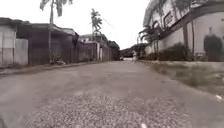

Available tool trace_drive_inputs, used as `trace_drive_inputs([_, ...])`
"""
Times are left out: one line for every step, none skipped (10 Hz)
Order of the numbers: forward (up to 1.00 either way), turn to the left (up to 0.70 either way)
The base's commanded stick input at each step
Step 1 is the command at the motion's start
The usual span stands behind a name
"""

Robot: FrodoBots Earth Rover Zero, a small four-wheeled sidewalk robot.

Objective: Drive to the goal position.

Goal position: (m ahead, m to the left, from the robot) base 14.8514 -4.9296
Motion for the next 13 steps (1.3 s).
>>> trace_drive_inputs([1.0, -0.27])
trace_drive_inputs([1.0, -0.27])
trace_drive_inputs([1.0, -0.27])
trace_drive_inputs([1.0, -0.27])
trace_drive_inputs([1.0, -0.27])
trace_drive_inputs([1.0, -0.14])
trace_drive_inputs([1.0, 0.0])
trace_drive_inputs([1.0, 0.0])
trace_drive_inputs([1.0, 0.0])
trace_drive_inputs([1.0, 0.0])
trace_drive_inputs([1.0, 0.0])
trace_drive_inputs([1.0, 0.0])
trace_drive_inputs([1.0, 0.0])
